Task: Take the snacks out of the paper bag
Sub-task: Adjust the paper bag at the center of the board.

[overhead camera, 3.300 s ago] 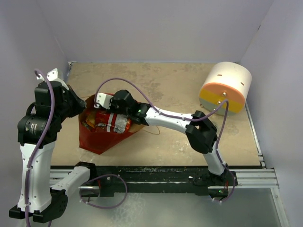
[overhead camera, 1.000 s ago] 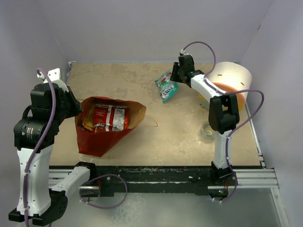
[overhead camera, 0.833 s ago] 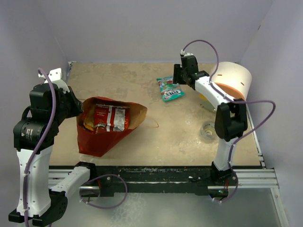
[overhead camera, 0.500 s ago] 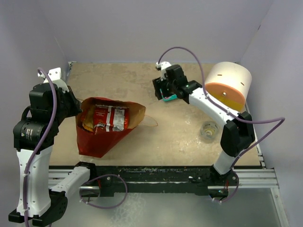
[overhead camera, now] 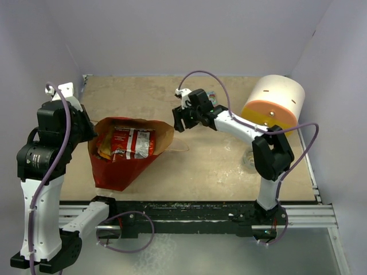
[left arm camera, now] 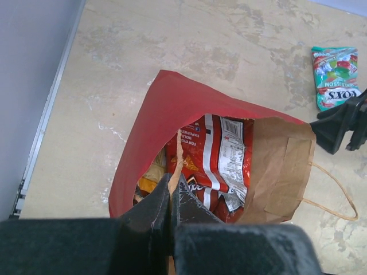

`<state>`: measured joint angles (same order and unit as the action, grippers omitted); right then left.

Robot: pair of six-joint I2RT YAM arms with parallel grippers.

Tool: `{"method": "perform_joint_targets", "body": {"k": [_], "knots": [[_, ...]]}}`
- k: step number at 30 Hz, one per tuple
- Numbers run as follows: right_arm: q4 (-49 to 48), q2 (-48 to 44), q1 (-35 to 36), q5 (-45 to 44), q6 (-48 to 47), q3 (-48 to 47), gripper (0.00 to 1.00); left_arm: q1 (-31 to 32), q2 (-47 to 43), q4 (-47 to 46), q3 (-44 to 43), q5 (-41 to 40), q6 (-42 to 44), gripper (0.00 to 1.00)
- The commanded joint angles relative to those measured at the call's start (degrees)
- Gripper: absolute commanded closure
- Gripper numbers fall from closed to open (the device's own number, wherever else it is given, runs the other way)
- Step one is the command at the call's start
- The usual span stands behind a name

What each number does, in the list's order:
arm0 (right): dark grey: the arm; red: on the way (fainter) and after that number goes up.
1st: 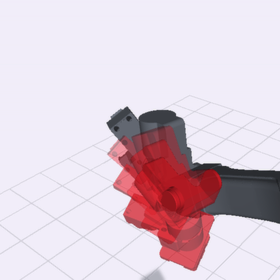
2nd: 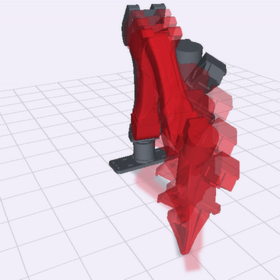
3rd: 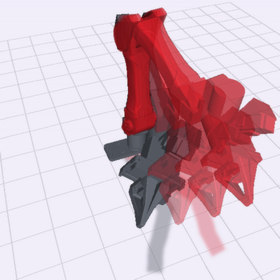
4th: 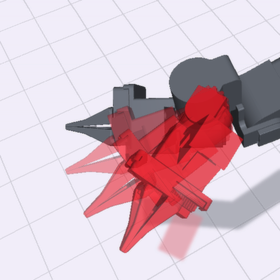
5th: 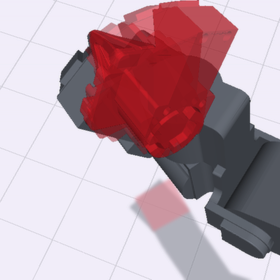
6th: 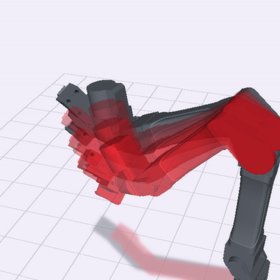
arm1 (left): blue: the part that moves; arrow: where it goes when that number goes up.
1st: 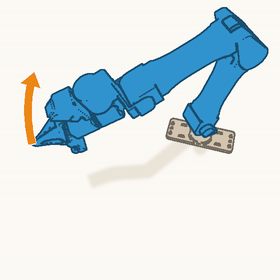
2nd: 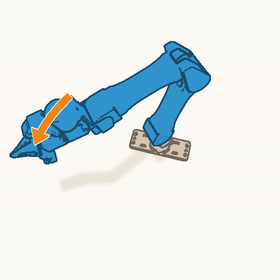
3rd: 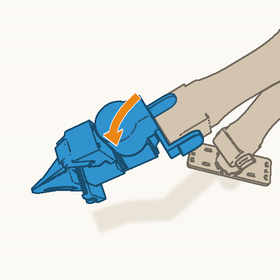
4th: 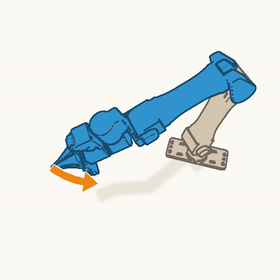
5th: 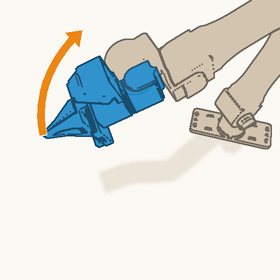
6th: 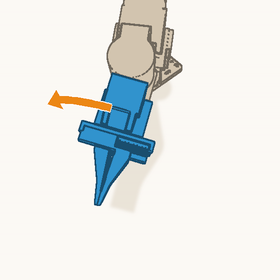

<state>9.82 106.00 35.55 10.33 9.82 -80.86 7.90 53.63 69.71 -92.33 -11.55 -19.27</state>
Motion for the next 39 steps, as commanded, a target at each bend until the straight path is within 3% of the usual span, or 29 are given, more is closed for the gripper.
{"method": "perform_joint_targets", "body": {"k": [1, 6, 14, 21, 29, 33, 39], "knots": [[-4.55, 1.12, 2.78, 5.93, -4.08, -5.17, 0.32, -0.08, -1.04, -0.35, -0.31, -2.89, -6.29, 1.0], [-3.94, 1.87, 8.34, 8.38, -9.27, -8.32, 0.33, -0.08, -0.52, -1.1, 1.53, -3.76, -13.03, 0.95], [-15.76, -4.39, 15.31, 8.38, 1.91, -1.04, 0.34, -0.08, 1.27, -10.14, 1.48, 1.65, -12.66, 0.97], [-17.8, -7.36, 17.11, 6.56, 6.78, 0.13, 0.34, -0.08, 3.27, -17.9, 0.57, 7.36, -9.69, 0.97], [-3.21, -12.47, 11.77, -5.55, 6.26, 2.36, 0.28, -0.08, 1.55, -11.96, 2.26, 2.61, -11.47, 1.0], [9.38, -12.44, 8.69, -0.28, 2.43, 0.05, 0.24, -0.08, 0.37, -10.13, 2.39, 1.5, -10.59, 1.0], [8.76, -18.41, 8.84, 7.4, 3.59, 6.97, 0.25, -0.08, -0.43, -9.19, 3.06, 3.12, -10.19, 1.0]]}}
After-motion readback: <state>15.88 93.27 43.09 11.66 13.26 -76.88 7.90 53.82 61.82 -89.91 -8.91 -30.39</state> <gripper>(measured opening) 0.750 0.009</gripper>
